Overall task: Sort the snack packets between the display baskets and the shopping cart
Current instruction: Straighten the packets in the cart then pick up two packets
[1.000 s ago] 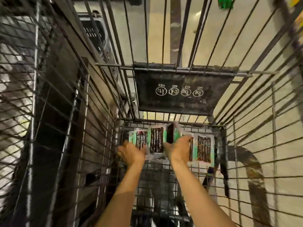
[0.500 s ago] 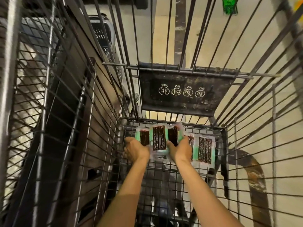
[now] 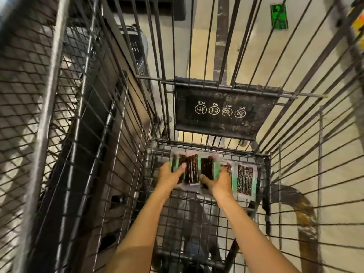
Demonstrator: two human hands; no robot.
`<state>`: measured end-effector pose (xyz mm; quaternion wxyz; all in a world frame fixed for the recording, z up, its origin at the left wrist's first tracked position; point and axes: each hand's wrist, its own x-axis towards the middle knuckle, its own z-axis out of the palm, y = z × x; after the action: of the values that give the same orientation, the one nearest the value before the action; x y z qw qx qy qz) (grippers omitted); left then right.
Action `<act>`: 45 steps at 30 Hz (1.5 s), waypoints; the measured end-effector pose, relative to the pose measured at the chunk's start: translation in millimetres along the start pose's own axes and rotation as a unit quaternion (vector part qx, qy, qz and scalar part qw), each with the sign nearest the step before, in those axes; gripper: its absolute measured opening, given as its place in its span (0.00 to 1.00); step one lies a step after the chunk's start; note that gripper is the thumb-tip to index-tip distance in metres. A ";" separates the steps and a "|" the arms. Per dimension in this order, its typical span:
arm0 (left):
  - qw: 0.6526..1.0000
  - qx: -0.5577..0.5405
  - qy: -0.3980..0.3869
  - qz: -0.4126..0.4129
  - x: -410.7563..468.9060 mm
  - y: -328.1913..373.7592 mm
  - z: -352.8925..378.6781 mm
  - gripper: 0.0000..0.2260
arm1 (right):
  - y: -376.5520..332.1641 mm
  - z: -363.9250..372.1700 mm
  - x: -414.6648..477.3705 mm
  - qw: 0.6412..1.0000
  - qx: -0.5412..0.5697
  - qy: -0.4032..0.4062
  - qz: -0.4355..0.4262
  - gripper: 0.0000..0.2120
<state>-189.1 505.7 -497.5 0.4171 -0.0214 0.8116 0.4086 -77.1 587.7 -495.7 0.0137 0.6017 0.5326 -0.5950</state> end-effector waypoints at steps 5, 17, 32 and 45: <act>0.998 0.052 0.030 0.027 -0.5 -2.5 5.4 0.15 | 4.8 1.5 -0.4 1.000 0.004 -0.008 -0.020 0.28; 1.000 -0.024 0.012 -0.014 5.8 -1.5 -12.9 0.11 | 3.1 7.7 10.9 0.999 -0.013 0.007 0.028 0.27; 0.973 -0.219 -0.063 -0.034 -27.7 8.3 -56.0 0.13 | 5.3 -55.3 -29.4 0.977 0.188 -0.103 0.009 0.38; 0.933 -0.219 0.017 0.284 -262.2 95.7 -149.9 0.15 | -125.8 -89.8 -235.4 0.920 0.195 -0.302 -0.155 0.24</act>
<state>-153.2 387.0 -206.0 0.2546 0.1125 0.6810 0.6774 -31.9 553.3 -219.8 -0.0365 0.2942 0.4635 -0.8350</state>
